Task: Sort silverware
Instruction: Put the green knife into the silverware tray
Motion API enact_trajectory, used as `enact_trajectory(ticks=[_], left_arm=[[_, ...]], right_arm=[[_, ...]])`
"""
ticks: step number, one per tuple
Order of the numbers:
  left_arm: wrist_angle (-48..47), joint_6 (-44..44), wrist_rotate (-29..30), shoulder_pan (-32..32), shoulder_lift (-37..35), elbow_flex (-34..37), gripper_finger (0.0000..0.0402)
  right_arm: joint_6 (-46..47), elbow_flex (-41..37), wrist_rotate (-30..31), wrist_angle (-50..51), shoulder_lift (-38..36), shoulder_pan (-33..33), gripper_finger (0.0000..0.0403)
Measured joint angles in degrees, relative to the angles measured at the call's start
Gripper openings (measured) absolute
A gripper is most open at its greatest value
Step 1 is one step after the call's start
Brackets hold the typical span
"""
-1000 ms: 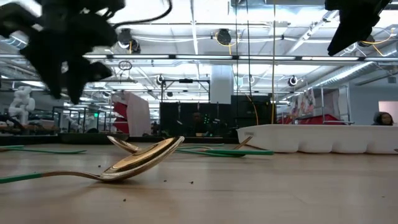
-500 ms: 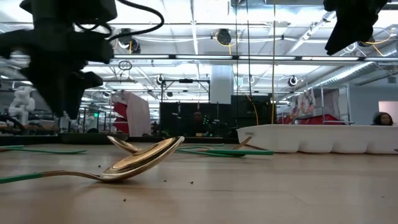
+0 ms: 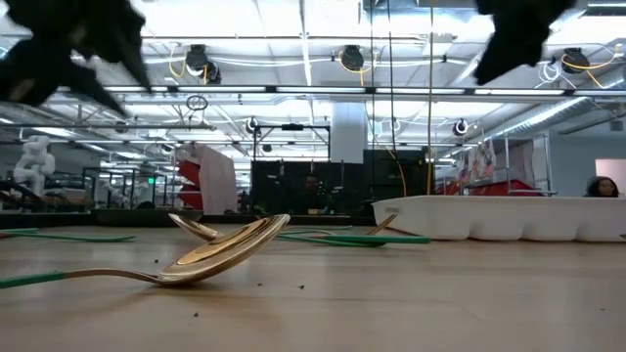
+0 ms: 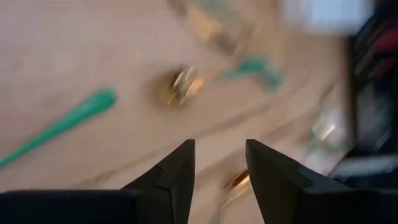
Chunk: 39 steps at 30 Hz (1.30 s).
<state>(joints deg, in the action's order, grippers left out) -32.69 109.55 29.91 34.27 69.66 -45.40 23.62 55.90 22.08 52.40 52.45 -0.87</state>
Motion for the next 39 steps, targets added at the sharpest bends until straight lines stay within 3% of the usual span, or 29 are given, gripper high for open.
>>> enact_trajectory(ticks=[3, 8, 12, 17, 22, 26, 30, 36, 39], left_arm=[[-9.9, 6.46, 8.12, 1.83, -2.29, -4.39, 0.015], [-29.67, 6.58, 9.98, 4.17, -5.13, -13.67, 0.015], [-39.64, -0.66, 16.45, 5.81, -7.52, -21.91, 0.015], [-43.61, -16.57, 20.66, 7.17, -10.75, -28.52, 0.015], [-51.64, -26.0, 13.84, 7.48, -11.76, -27.6, 0.015], [-57.13, -26.32, 6.49, 7.37, -10.45, -21.77, 0.015], [-49.92, -17.67, -3.22, 7.4, -8.82, -11.66, 0.015], [-37.36, 4.86, -12.62, 8.12, -3.19, 4.99, 0.015], [-37.92, 10.99, -16.75, 8.11, 1.83, 4.79, 0.015]], right_arm=[[-3.96, 0.0, -2.67, -8.38, 5.3, -1.19, 0.0142], [-4.51, -0.05, -11.35, -24.26, 17.44, -2.11, 0.0142], [-0.73, 2.03, -13.58, -37.48, 27.78, -0.9, 0.0142], [-0.63, 14.13, -12.02, -37.36, 42.17, 2.03, 0.0142], [-2.39, 27.77, -12.25, -33.71, 54.26, 5.16, 0.0142], [-3.2, 34.27, -14.63, -25.86, 57.3, 6.89, 0.0142], [-4.83, 35.21, -13.06, -17.2, 54.78, 8.97, 0.0142], [-6.39, 35.23, -8.33, -4.62, 46.6, 10.83, 0.0141], [-4.89, 35.22, -5.15, 1.97, 41.12, 11.03, 0.0141]])
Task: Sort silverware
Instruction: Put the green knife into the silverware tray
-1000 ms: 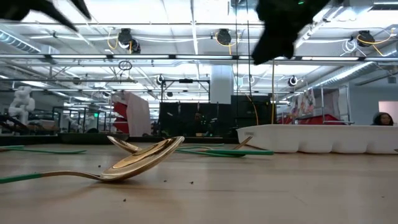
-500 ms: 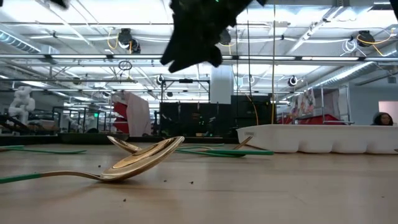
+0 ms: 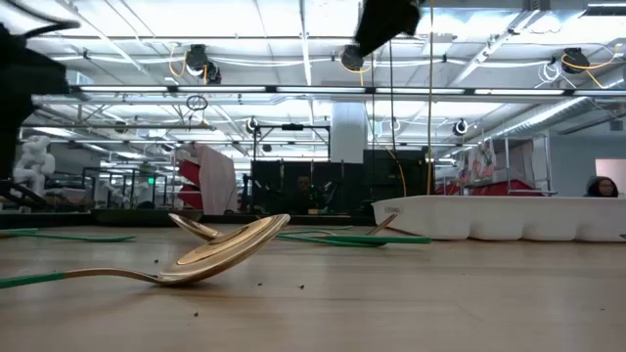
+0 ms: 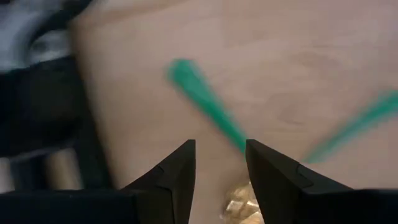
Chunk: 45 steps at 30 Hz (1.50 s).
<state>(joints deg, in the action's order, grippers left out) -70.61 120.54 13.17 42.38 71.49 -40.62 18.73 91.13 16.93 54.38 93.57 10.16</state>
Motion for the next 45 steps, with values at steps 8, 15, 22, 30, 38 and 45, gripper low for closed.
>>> enact_trajectory(ticks=[8, 15, 22, 30, 38, 45], left_arm=[[9.2, 9.63, -5.92, -0.57, 6.19, 0.7, 0.015], [11.86, 9.31, -4.99, -4.52, 14.62, 0.64, 0.015], [12.67, 9.95, -4.92, -5.28, 18.27, 0.43, 0.015], [24.76, 9.0, 2.66, -8.29, 18.42, -0.48, 0.015], [27.84, 7.96, 4.53, -10.44, 18.6, -0.88, 0.015], [26.2, 7.96, 7.03, -11.47, 18.86, -5.47, 0.015]], right_arm=[[5.71, 0.01, 7.91, 7.25, -13.13, 0.51, 0.0141], [7.2, 0.01, 12.83, 8.36, -19.03, 2.51, 0.0141], [7.62, -0.02, 13.06, 9.22, -20.7, 4.15, 0.0141], [5.9, -0.02, 13.04, 9.47, -20.93, 4.25, 0.0141], [4.58, -0.04, 13.09, 9.37, -20.93, 4.21, 0.0141], [3.38, -0.06, 13.07, 9.37, -20.93, 4.21, 0.0141]])
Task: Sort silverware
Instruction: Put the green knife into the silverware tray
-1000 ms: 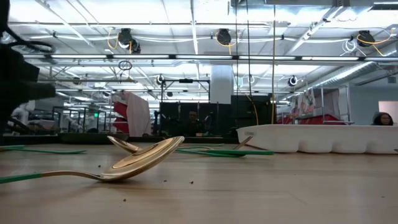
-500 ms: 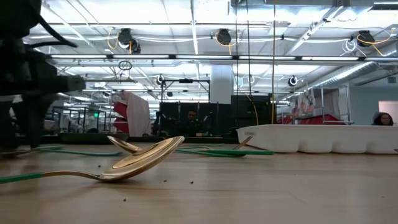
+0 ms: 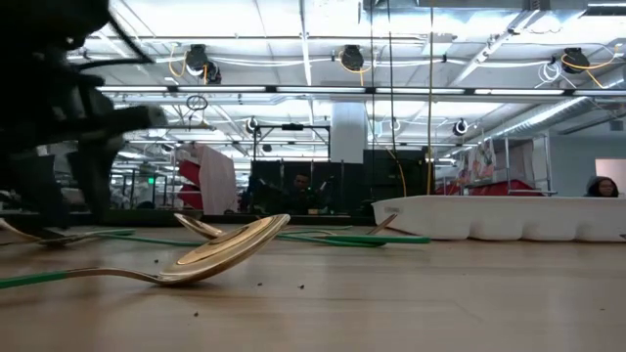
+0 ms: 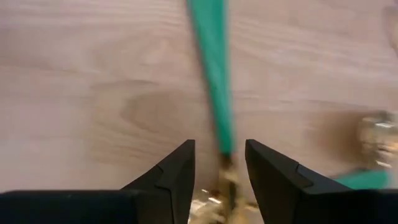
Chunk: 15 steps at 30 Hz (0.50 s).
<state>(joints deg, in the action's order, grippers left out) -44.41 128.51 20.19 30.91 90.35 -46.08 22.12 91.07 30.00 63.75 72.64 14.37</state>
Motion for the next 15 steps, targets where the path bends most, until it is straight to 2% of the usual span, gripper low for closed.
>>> enact_trajectory(ticks=[4, 15], left_arm=[[-1.91, 0.12, 2.33, -0.83, -0.07, -1.27, 0.015], [-0.1, 0.18, -0.27, -2.62, 1.82, -1.49, 0.015]], right_arm=[[-0.94, 0.0, 0.0, 0.02, 0.0, 0.0, 0.0141], [-1.84, 0.0, -0.28, 2.68, 0.0, 0.0, 0.0141]])
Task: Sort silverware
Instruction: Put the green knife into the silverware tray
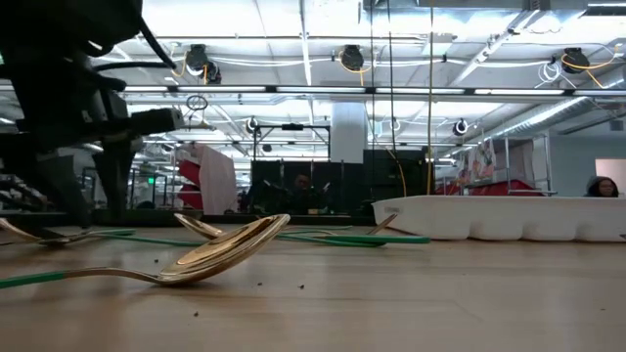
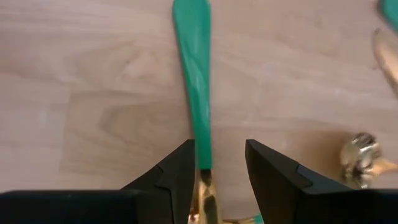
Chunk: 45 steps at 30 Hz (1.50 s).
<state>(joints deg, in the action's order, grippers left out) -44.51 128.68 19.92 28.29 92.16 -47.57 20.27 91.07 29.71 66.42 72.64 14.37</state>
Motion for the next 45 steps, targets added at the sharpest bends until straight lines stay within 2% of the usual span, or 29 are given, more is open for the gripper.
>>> enact_trajectory(ticks=[11, 15, 20, 30, 45], left_arm=[[3.24, -0.67, -4.36, -0.52, 4.64, -0.35, 0.0141], [3.36, -2.1, -5.03, -0.29, 7.32, -0.61, 0.0097], [2.12, -2.06, -4.75, 0.11, 7.41, -0.68, 0.0027], [-1.49, -4.09, -3.06, -0.22, 5.48, -4.2, 0.0027], [-3.37, -4.64, 5.38, -0.22, 3.2, -8.99, 0.0027]], right_arm=[[-1.59, 0.0, 0.02, 1.3, 0.0, 0.0, 0.0141], [-1.59, 0.0, 0.22, 1.32, -0.1, -0.04, 0.0141], [-1.74, 0.0, 0.6, 1.58, -1.43, -0.12, 0.0141], [-1.51, 0.0, 3.17, 1.65, -3.82, -0.13, 0.0141], [-2.16, 0.0, 3.95, 5.09, -4.02, -0.13, 0.0141]])
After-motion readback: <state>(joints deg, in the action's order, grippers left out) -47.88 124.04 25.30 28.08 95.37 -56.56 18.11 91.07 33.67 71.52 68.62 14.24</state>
